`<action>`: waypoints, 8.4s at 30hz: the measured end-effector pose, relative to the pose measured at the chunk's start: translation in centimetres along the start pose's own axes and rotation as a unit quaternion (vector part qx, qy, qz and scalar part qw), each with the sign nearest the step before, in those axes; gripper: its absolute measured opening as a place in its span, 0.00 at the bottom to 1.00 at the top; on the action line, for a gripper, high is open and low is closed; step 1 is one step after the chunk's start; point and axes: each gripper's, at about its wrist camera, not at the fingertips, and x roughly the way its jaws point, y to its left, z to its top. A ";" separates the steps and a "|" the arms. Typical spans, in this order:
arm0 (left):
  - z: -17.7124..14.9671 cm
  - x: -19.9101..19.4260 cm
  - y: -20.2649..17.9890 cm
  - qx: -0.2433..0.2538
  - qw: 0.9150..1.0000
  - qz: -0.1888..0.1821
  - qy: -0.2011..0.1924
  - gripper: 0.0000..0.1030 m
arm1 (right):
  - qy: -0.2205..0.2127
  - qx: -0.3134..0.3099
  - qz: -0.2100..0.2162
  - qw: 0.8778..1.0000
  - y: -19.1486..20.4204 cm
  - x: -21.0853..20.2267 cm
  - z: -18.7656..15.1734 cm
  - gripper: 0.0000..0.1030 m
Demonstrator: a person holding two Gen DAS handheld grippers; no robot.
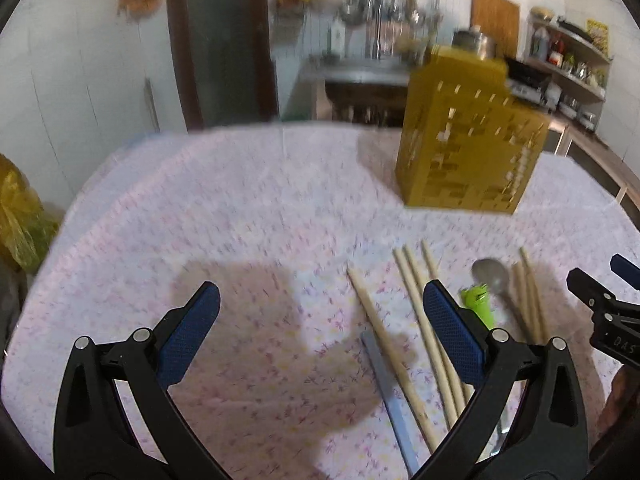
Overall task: Organize utensils
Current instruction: 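Lower the left tool onto a chopstick while the right tool closes on another chopstick, then lift both held chopsticks and carry them over the yellow holder, then open both tools to drop the chopsticks into the yellow holder, then move both tools back down toward the remaining utensils, then grasp a chopstick with the right tool while the left tool grasps the blue spatula, then lift the chopstick and blue spatula and carry both over the yellow holder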
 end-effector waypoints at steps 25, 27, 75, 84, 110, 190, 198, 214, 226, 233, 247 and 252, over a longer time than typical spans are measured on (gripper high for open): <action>-0.8 6.3 -0.3 -0.012 0.995 0.020 0.096 0.96 | 0.085 0.026 -0.008 0.996 -0.5 3.2 -0.7 0.96; -1.0 6.2 -0.1 -0.014 0.995 0.022 0.097 0.96 | 0.083 0.016 -0.019 0.996 0.0 3.1 -0.6 0.95; 2.2 -8.5 -5.5 0.001 0.994 -0.065 -0.084 0.06 | -0.145 0.067 0.048 0.986 -1.9 -10.2 3.6 0.06; 1.8 -12.6 -5.7 0.016 0.987 -0.063 -0.145 0.05 | -0.211 0.051 0.038 0.975 -1.9 -12.8 2.4 0.06; 22.4 -12.2 -8.2 -0.020 0.941 -0.101 -0.322 0.04 | -0.399 0.104 0.056 0.909 -1.7 -11.2 22.4 0.06; -3.0 3.3 -0.2 -0.027 0.994 0.057 0.094 0.95 | 0.087 -0.003 0.003 0.996 4.0 1.3 -1.4 0.64; -3.0 3.2 -0.2 -0.019 0.994 0.060 0.092 0.95 | 0.099 0.000 0.010 0.995 5.2 0.8 -1.0 0.28; -3.0 2.8 -0.6 -0.027 0.992 0.052 0.108 0.91 | 0.101 -0.010 0.053 0.993 4.7 1.0 -0.6 0.06; -2.6 2.3 -2.4 -0.009 0.993 0.031 0.113 0.43 | 0.087 0.006 0.080 0.993 3.7 1.3 -1.0 0.06; -2.2 2.7 -3.1 -0.004 0.994 0.022 0.110 0.13 | 0.085 0.010 0.082 0.993 3.3 1.5 -1.0 0.06; -0.8 -1.0 -3.2 -0.011 0.999 -0.015 0.046 0.07 | 0.031 0.050 0.090 0.994 0.9 -1.6 0.2 0.06; 0.1 -4.5 -3.4 -0.009 1.000 -0.024 -0.012 0.06 | -0.011 0.067 0.097 0.993 -0.2 -4.4 0.7 0.06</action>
